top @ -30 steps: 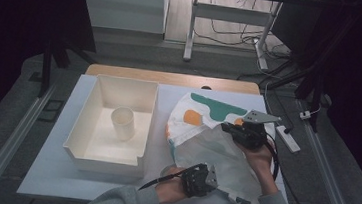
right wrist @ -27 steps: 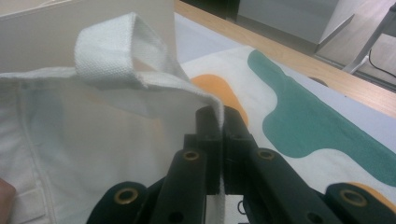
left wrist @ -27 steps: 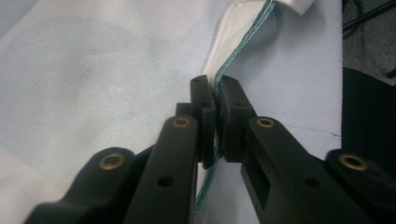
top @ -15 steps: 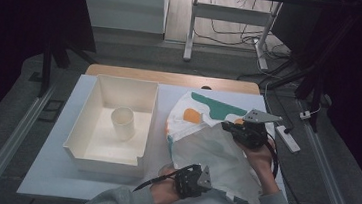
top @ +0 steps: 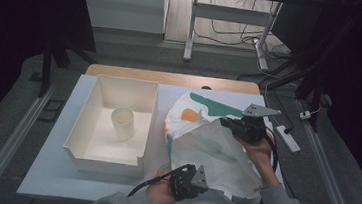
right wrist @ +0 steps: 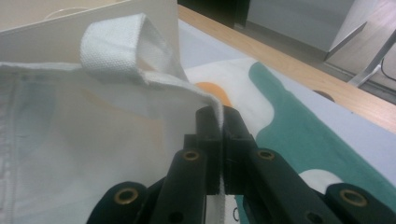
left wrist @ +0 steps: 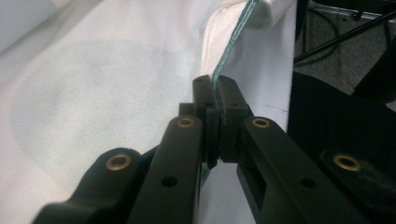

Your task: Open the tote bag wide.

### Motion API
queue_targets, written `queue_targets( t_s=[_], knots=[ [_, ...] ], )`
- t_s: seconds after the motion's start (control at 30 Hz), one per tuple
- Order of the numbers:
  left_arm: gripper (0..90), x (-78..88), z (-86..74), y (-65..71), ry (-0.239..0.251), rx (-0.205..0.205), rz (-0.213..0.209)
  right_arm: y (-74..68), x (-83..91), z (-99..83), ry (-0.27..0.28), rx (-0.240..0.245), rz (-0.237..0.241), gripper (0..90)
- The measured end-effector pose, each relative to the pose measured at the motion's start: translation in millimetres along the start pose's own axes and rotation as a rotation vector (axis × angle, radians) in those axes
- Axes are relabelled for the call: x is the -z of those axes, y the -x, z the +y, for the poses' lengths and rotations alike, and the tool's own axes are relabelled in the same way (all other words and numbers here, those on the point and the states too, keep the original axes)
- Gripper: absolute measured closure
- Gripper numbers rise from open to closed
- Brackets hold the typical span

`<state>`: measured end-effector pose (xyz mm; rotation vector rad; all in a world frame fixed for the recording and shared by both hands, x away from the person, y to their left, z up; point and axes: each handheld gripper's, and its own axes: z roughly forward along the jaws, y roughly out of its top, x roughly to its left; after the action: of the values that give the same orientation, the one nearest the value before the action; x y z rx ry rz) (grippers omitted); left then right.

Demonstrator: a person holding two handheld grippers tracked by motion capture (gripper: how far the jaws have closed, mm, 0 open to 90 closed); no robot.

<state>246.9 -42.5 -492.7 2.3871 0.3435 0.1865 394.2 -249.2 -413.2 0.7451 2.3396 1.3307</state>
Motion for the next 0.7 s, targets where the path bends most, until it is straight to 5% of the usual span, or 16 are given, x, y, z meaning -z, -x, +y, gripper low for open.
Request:
queue_targets(
  t_s=[0.33,0.7],
  knots=[
    [88.3,59.4,-7.3,15.5,0.112,0.01,0.005,-19.8,13.7,34.7,0.047,0.101,-0.045,87.8],
    [88.3,62.9,-15.9,12.1,0.109,0.0,-0.019,17.6,-24.8,20.6,-0.037,0.014,-0.107,87.7]
  ],
)
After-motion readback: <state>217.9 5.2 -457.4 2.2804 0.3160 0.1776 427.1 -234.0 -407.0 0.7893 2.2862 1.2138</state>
